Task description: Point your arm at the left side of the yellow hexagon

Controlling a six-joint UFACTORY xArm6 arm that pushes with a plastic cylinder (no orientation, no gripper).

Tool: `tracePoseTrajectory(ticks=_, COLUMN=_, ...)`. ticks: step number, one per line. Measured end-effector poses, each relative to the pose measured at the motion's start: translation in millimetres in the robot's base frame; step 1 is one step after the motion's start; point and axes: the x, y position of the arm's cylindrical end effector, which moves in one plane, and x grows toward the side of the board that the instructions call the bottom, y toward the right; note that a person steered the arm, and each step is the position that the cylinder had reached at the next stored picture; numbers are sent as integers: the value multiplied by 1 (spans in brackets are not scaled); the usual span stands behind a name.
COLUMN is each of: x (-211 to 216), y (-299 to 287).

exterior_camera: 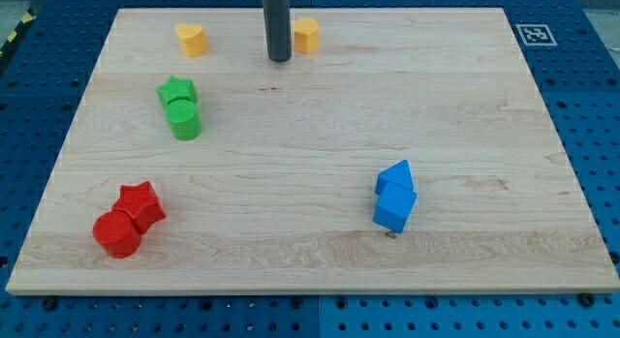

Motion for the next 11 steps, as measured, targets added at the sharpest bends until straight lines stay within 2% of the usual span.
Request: tracePoseTrajectory(ticks=11, x=-15, y=0)
